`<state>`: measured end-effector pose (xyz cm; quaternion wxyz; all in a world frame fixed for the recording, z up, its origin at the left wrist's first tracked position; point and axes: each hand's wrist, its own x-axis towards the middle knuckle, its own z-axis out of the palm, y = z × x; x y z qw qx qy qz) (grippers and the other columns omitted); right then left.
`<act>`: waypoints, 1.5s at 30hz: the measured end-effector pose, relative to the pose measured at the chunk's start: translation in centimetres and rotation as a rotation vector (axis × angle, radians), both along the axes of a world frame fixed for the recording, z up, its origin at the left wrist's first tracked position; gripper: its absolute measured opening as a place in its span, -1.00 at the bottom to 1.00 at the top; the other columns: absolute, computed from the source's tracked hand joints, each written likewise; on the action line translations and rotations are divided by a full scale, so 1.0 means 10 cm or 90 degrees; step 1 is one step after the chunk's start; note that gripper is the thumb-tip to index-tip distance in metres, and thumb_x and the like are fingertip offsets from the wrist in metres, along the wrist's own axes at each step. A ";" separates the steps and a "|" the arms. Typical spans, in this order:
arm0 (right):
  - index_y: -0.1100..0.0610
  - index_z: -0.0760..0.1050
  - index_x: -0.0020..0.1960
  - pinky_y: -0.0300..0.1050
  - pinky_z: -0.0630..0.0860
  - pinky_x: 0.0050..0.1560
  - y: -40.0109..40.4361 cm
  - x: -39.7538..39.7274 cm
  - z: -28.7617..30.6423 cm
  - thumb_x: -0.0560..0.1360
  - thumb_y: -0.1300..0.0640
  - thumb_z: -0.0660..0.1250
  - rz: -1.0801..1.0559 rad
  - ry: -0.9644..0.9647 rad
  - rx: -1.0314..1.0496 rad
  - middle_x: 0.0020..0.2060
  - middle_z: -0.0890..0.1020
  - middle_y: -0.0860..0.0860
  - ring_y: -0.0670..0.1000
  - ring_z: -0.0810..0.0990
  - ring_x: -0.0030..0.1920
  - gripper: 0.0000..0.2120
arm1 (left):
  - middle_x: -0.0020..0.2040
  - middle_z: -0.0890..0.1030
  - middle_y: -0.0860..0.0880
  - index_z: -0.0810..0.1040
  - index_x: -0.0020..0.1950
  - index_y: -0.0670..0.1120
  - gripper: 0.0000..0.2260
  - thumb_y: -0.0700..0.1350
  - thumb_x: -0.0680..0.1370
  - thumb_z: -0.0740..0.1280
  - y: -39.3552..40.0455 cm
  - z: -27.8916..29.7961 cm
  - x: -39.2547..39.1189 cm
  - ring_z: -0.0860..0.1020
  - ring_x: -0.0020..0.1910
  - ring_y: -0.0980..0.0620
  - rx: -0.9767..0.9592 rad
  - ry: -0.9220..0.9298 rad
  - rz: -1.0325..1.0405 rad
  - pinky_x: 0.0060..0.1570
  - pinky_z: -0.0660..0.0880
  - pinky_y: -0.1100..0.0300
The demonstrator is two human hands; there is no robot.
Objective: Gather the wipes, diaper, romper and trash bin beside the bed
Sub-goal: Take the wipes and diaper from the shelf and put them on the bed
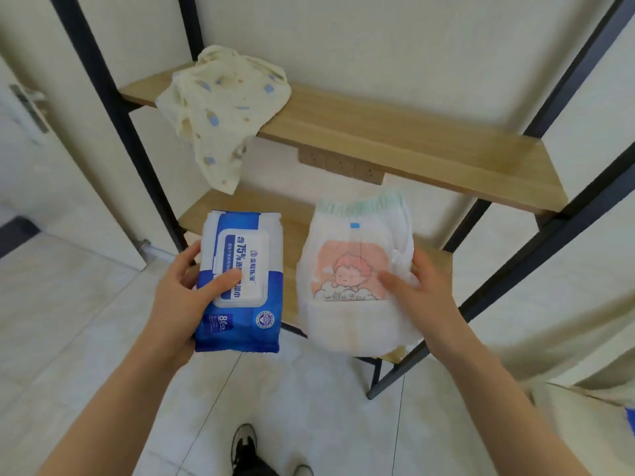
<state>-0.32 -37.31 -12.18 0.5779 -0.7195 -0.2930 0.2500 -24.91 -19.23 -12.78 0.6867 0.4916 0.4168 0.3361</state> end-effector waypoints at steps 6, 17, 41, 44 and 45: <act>-0.23 0.48 0.13 -0.36 0.55 -0.22 0.16 -0.50 -0.48 0.49 0.13 0.40 0.107 0.078 -0.069 -0.01 0.66 -0.26 -0.26 0.64 -0.04 -0.67 | 0.03 0.69 0.04 0.46 0.11 0.27 -0.37 0.05 0.08 0.57 -0.42 -0.48 -0.65 0.71 -0.13 -0.05 -0.099 0.051 0.126 -0.34 0.63 0.03; -0.14 0.50 0.14 -0.10 0.62 -0.09 0.85 -1.87 -0.92 0.51 0.17 0.37 0.340 0.107 -0.208 0.04 0.67 -0.12 -0.07 0.67 0.01 -0.71 | 0.05 0.69 0.03 0.43 0.26 0.16 -0.30 0.03 0.16 0.56 -0.86 -1.02 -2.22 0.71 -0.11 -0.02 -0.246 0.060 0.405 -0.31 0.63 0.06; -0.06 0.54 0.11 -0.01 0.65 -0.06 3.13 -5.18 -1.27 0.52 0.25 0.33 0.615 0.186 -0.290 0.01 0.70 -0.06 0.00 0.69 0.01 -0.74 | 0.05 0.69 0.09 0.40 0.38 0.09 -0.25 -0.03 0.24 0.59 -0.11 -1.31 -5.22 0.69 -0.07 0.09 -0.261 0.056 0.777 -0.32 0.61 0.16; -0.04 0.54 0.11 -0.09 0.65 -0.10 3.60 -5.44 -1.32 0.52 0.26 0.33 0.663 0.189 -0.300 0.00 0.71 -0.08 -0.03 0.69 -0.01 -0.74 | 0.03 0.70 0.09 0.40 0.39 0.10 -0.33 -0.10 0.33 0.56 0.18 -1.38 -5.39 0.69 -0.06 0.07 -0.268 0.045 0.824 -0.32 0.61 0.15; -0.02 0.54 0.12 -0.06 0.64 -0.07 3.77 -5.53 -1.34 0.51 0.26 0.34 0.683 0.186 -0.305 0.00 0.71 -0.06 -0.02 0.69 -0.01 -0.75 | 0.02 0.70 0.09 0.40 0.38 0.10 -0.34 -0.10 0.34 0.56 0.29 -1.40 -5.43 0.69 -0.06 0.06 -0.269 0.039 0.840 -0.32 0.62 0.14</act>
